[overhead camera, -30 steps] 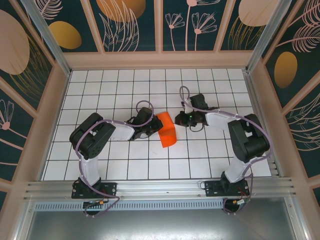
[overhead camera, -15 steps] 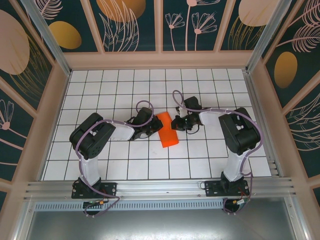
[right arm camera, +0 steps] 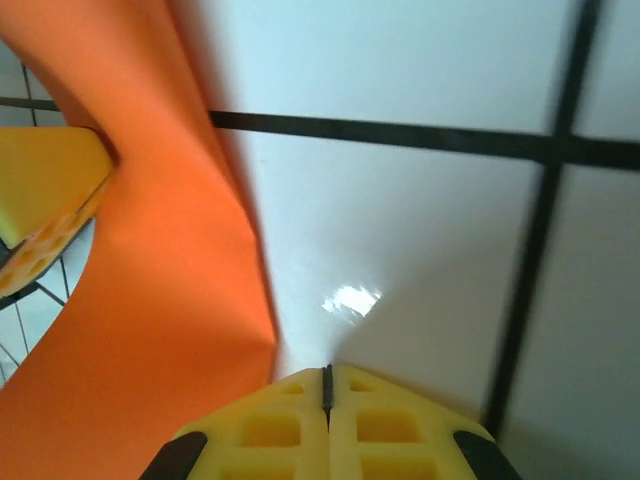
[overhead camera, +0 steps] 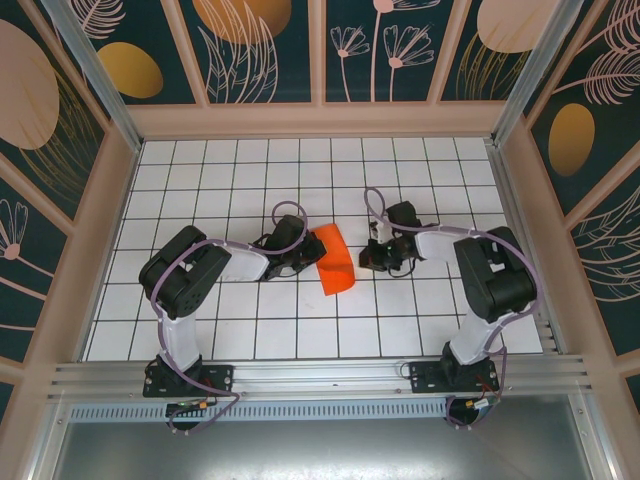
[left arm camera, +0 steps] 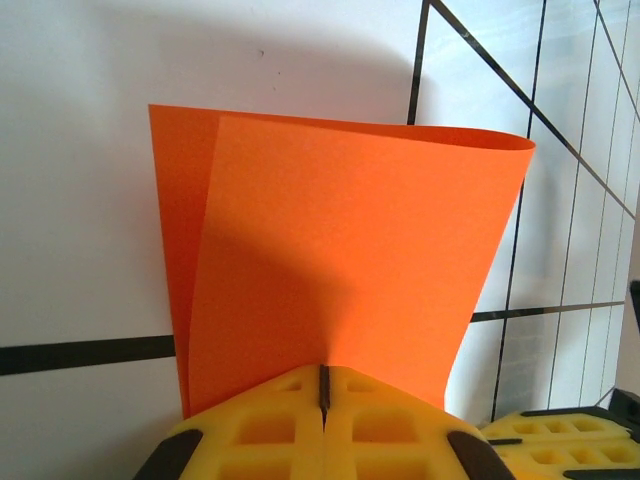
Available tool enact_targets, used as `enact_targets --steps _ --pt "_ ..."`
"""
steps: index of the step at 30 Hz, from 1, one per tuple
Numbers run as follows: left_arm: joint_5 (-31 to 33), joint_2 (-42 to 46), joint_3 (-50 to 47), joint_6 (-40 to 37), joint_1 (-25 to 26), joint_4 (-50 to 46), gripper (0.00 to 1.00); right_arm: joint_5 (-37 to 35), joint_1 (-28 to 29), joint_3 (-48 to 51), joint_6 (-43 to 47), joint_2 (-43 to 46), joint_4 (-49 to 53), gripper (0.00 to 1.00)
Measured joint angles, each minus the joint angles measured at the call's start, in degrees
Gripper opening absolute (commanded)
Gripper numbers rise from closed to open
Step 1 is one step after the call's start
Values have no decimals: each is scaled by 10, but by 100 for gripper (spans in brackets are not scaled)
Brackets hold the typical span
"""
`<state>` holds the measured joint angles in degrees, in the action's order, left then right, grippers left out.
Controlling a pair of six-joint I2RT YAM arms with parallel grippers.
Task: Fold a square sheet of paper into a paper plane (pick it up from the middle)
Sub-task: Fold the square sheet of paper in half at the center of the table.
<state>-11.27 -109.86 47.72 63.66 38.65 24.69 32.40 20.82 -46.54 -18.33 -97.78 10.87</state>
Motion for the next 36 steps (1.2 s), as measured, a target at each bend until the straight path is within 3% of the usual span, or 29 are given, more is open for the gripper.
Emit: enact_targets --steps 7,15,22,29,36 --pt "0 0 -2 0 0 3 0 2 25 -21 -33 27 -4 0" --pt "0 0 -3 0 0 6 0 5 78 -60 -48 -43 -21 0" --pt "1 0 -5 0 0 9 0 9 70 -20 -48 -41 -50 0" --pt "2 0 -9 0 1 16 0 15 42 59 -48 19 -75 0" --pt "3 1 -10 0 1 17 0 -7 26 88 -47 76 -16 0"
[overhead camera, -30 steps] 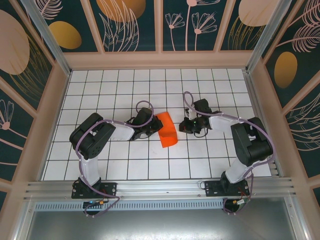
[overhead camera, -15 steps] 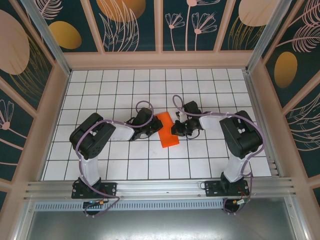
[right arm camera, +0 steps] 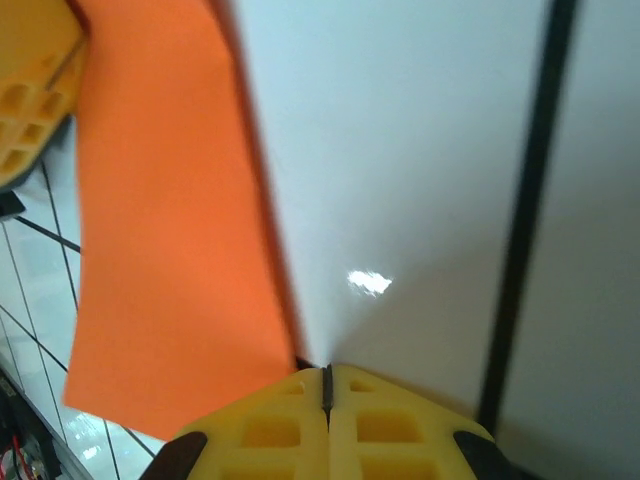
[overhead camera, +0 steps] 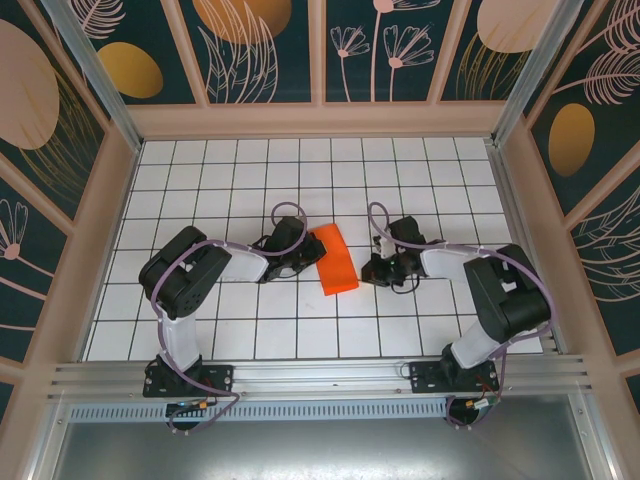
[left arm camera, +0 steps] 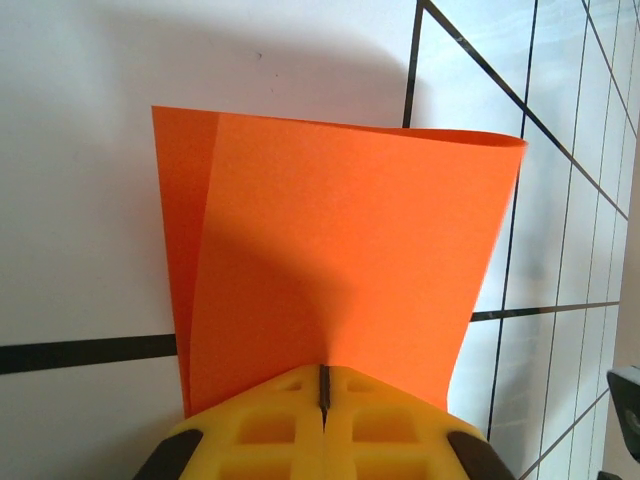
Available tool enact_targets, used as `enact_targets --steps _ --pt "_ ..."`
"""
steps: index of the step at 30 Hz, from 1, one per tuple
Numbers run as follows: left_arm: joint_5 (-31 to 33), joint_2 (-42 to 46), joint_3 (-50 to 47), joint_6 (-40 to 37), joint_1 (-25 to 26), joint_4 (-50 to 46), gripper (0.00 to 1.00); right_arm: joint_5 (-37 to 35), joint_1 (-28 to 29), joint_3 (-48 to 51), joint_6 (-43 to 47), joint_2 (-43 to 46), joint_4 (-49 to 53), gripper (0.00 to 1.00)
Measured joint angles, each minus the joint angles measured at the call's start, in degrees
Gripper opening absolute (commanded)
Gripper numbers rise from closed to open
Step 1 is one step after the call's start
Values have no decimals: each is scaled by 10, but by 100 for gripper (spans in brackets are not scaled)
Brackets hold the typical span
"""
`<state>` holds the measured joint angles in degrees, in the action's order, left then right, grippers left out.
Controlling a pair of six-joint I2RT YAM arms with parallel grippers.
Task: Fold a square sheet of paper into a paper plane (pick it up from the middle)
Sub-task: Fold the square sheet of paper in half at the center of the table.
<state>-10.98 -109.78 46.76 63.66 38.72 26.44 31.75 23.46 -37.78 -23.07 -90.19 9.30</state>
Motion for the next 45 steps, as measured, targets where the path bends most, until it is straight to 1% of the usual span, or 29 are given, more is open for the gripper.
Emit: enact_targets --steps 5,10,15,19,22,29,35,40,42,45 --pt "2 0 -1 0 0 2 0 7 2 -27 -2 12 12 0" --pt "1 0 -3 0 0 6 0 9 30 -92 -10 -39 -10 0" --pt "1 0 -4 0 0 6 0 12 55 -111 -15 -80 -24 0" --pt "2 0 -4 0 0 6 0 13 59 -97 -15 -87 -24 0" --pt "1 0 -4 0 0 7 0 19 56 -67 -12 -83 -33 0" --pt "3 1 -4 0 1 7 0 27 23 6 -7 -17 -29 0" --pt "8 2 -5 0 3 6 0 11 2 22 -2 21 14 0" --pt "8 2 -5 0 3 6 0 2 2 -25 -10 29 19 0" --pt "8 2 -5 -1 3 6 0 -2 2 -55 -18 24 2 0" --pt "8 2 -5 -1 3 6 0 -4 5 -107 -33 -12 -43 0"
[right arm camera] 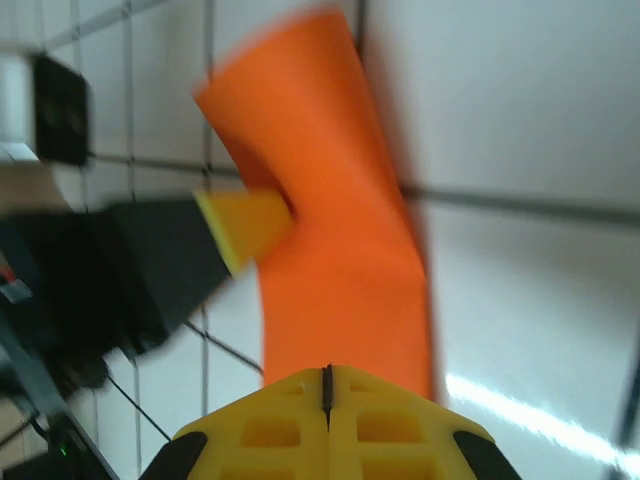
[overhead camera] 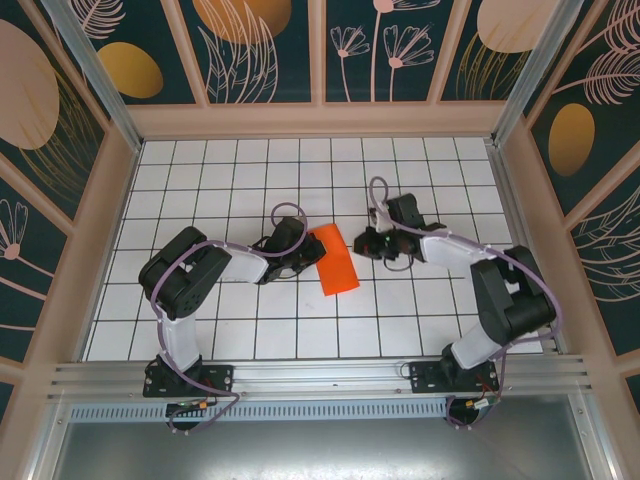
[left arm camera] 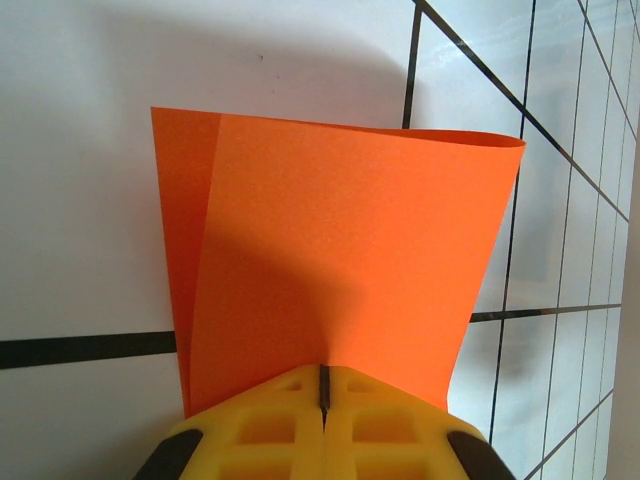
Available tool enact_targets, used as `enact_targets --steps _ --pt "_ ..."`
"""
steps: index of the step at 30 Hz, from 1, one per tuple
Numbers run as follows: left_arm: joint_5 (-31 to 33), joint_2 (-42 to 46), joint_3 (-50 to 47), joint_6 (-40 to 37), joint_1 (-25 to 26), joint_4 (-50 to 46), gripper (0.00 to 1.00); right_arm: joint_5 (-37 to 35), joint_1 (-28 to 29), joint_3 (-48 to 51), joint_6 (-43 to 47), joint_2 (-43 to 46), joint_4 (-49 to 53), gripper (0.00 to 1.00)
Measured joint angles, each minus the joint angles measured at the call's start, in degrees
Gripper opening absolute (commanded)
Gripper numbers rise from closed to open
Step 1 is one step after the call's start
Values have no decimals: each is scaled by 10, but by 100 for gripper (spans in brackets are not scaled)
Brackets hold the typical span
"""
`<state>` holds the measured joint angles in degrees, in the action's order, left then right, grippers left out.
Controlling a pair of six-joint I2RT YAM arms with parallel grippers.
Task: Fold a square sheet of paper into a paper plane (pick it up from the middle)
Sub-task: Fold the square sheet of paper in half at the center of the table.
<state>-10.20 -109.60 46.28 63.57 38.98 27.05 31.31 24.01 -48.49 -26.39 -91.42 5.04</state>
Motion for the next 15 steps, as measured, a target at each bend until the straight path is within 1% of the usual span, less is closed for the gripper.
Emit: enact_targets --steps 3,8,15 --pt "0 0 0 -2 0 0 0 -3 10 -43 -12 -57 -39 0" --pt "-1 0 5 -6 0 -5 0 -3 19 -78 -23 -136 -79 0" --pt "-2 0 7 -12 0 -9 0 17 19 -94 -27 -193 -116 0"
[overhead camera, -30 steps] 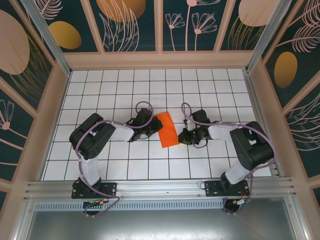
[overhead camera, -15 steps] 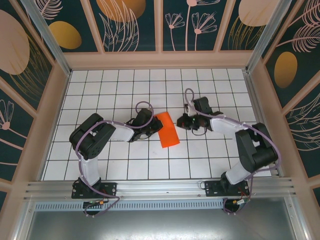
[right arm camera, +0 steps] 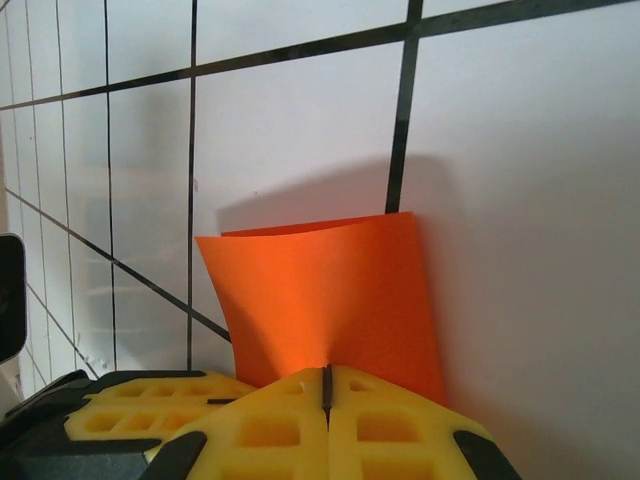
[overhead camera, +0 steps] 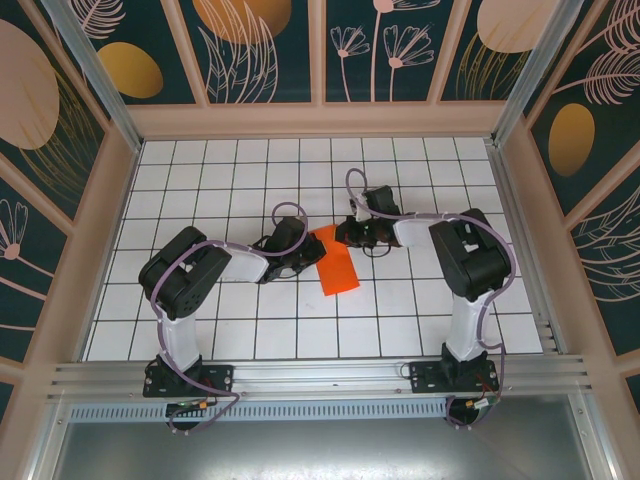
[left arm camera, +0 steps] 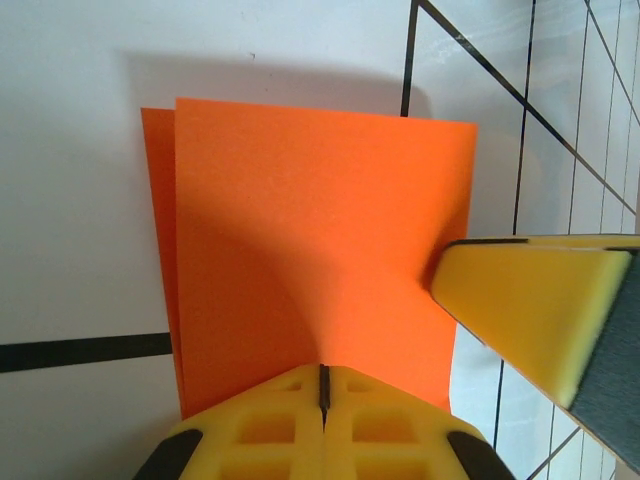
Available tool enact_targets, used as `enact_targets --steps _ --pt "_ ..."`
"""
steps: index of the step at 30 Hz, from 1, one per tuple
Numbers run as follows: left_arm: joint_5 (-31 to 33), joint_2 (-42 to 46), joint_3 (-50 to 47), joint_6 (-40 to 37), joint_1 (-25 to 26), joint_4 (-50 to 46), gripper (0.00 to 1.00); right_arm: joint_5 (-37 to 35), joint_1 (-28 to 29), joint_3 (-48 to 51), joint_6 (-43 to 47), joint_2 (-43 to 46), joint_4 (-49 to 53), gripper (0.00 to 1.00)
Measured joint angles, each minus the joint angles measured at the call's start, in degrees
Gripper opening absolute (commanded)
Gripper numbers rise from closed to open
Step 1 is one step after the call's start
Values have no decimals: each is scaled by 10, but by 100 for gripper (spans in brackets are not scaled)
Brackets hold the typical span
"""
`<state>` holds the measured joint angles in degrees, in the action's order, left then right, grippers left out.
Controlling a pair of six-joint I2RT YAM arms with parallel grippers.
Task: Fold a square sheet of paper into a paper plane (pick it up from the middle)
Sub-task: Fold the square sheet of paper in half at the center of the table.
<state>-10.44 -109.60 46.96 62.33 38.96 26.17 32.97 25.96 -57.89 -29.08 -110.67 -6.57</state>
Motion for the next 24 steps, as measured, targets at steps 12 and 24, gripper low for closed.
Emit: enact_targets --steps 12,24 --pt "0 1 -1 -2 0 -5 0 -12 -16 0 -8 -19 -16 0" --pt "3 4 -7 -2 0 -3 0 -51 -24 55 -25 61 -52 0"
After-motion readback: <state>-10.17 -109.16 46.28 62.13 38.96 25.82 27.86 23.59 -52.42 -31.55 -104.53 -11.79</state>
